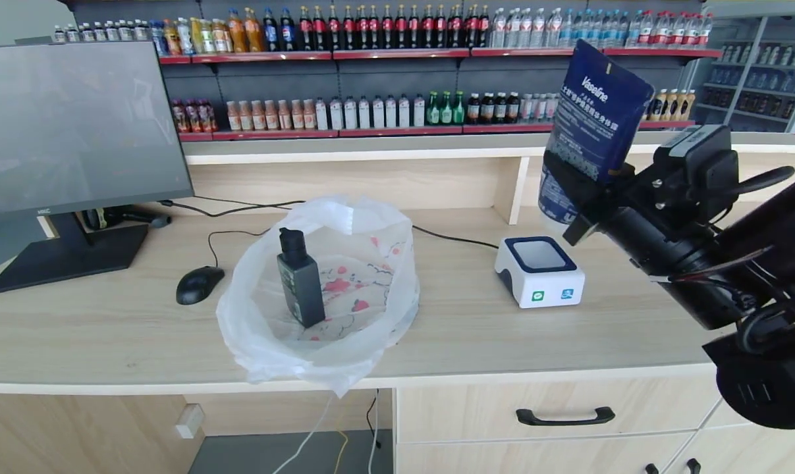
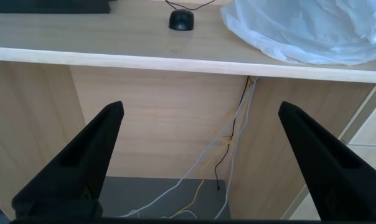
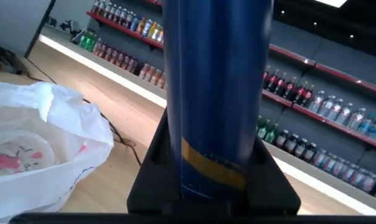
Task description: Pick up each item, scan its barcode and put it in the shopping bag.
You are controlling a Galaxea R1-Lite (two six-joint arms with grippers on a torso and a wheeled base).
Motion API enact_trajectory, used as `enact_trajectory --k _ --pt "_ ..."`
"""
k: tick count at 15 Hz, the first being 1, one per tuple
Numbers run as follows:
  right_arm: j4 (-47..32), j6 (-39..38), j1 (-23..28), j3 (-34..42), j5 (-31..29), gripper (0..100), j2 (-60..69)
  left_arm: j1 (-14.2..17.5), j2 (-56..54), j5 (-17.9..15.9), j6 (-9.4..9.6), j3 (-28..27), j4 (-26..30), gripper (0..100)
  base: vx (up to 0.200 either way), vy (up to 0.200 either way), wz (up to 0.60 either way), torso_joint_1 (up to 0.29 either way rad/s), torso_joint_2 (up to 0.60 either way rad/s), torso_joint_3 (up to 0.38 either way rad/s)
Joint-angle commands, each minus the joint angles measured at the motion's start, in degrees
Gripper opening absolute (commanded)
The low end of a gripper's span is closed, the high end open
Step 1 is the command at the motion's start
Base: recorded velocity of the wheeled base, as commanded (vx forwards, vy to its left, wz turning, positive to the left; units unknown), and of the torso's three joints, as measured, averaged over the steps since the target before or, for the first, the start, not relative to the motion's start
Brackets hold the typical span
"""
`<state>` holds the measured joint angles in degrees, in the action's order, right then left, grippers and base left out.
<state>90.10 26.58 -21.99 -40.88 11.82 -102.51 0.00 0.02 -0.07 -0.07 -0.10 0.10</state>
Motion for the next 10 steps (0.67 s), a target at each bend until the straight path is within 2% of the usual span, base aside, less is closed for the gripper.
enact_trajectory --k 1,4,6,8,10 --pt "-0.1 8.1 -0.8 -5.3 1.9 0 -6.0 0.0 0.0 0.0 -0.01 0.0 0.0 100 0.000 0.000 0.00 0.000 0.00 0.000" --pt "-0.1 17.5 -1.9 -5.8 7.2 0 -8.1 0.0 0.0 0.0 -0.01 0.0 0.0 100 0.000 0.000 0.00 0.000 0.00 0.000" --pt "-0.1 24.8 3.4 -5.8 17.3 0 -8.7 0.1 0.0 0.1 -0.01 0.0 0.0 100 0.000 0.000 0.00 0.000 0.00 0.000" --pt "-0.1 28.4 6.3 -5.0 22.6 0 -9.5 0.0 0.0 0.0 -0.01 0.0 0.0 100 0.000 0.000 0.00 0.000 0.00 0.000" --pt "-0.1 35.5 10.6 -1.3 28.2 0 -10.4 0.1 0.0 0.0 -0.01 0.0 0.0 100 0.000 0.000 0.00 0.000 0.00 0.000"
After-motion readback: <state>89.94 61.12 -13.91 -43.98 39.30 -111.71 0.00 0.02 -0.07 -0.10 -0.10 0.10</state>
